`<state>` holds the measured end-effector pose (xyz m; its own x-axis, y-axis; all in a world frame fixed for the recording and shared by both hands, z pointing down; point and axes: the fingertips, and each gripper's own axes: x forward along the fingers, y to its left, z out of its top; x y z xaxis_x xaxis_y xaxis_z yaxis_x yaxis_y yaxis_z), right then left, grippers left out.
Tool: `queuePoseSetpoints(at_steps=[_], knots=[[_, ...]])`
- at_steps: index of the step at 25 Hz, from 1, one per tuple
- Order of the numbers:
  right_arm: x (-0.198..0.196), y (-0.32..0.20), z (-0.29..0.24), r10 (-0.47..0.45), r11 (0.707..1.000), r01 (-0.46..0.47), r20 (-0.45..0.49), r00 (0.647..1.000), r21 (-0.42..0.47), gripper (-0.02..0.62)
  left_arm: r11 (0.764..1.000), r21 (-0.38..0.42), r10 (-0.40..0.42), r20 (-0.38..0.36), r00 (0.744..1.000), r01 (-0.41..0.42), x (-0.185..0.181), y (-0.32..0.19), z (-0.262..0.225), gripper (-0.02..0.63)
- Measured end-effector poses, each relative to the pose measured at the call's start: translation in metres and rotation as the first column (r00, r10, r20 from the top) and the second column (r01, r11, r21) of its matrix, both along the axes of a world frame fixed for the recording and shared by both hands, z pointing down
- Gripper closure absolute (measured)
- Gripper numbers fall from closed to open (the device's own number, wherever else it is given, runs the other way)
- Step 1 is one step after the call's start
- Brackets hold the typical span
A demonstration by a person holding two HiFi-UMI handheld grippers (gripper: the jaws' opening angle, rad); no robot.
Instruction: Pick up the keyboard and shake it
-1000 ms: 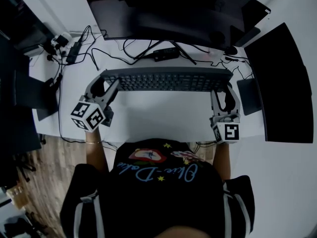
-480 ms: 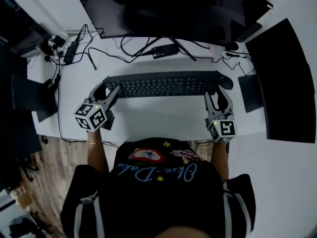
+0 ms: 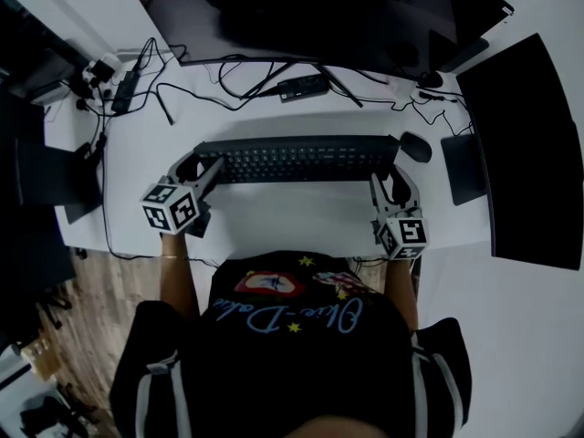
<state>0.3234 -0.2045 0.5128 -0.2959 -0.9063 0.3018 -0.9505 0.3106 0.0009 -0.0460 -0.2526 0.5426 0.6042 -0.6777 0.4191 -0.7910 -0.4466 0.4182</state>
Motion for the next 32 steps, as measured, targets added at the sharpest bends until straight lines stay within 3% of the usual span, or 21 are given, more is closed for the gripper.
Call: queuePoseSetpoints(at_steps=[10,15,32], knots=[[0.004,-0.003,0.036,0.009,0.992,-0.002,0.053,0.999,-0.126,0.428,0.999,-0.040,-0.010,0.034,0.999,0.011,0.003,-0.007,0.018,0.364],[0.005,-0.006,0.057,0.022,0.974,0.000,0.093,0.995,-0.229,0.428,0.998,-0.063,-0.020,0.048,0.999,0.023,0.004,-0.009,0.030,0.364],[0.007,-0.007,0.092,0.067,0.923,-0.009,0.137,0.988,-0.386,0.434,0.992,-0.125,-0.014,0.080,0.997,0.024,0.010,-0.023,0.054,0.360]])
